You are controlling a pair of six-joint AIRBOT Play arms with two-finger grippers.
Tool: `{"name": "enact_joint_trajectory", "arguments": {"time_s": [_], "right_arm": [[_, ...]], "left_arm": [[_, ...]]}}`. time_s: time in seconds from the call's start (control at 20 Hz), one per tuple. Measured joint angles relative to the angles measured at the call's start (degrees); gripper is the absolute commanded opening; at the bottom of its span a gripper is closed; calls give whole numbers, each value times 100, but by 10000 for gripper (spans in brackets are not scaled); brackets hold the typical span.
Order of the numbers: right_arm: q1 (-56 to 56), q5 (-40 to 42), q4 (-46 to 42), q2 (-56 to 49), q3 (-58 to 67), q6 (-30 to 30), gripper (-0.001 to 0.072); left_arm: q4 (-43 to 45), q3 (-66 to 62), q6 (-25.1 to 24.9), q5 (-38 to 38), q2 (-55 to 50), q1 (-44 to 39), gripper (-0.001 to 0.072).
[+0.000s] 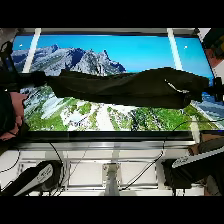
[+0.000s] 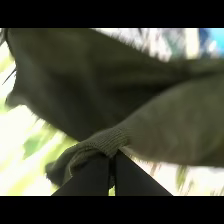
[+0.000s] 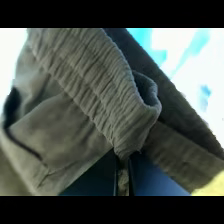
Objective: Fold the clothes and pants, and hang the long-sleeved shirts on hangers.
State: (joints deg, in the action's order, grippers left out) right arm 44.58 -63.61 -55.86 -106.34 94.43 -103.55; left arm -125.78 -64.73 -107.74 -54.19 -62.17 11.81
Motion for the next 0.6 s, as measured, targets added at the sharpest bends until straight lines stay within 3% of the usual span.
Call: {"name": "enact_joint_trajectory", "arguments": {"time_s": [0.3, 0.6], "right_arm": [[-13, 162, 1582, 39, 472, 323, 33], [-131, -166, 1832, 48, 1438, 229, 33]], "left_arm": [[-804, -15, 588, 2728, -127, -55, 5], [-914, -15, 796, 3397, -278, -92, 5]]}}
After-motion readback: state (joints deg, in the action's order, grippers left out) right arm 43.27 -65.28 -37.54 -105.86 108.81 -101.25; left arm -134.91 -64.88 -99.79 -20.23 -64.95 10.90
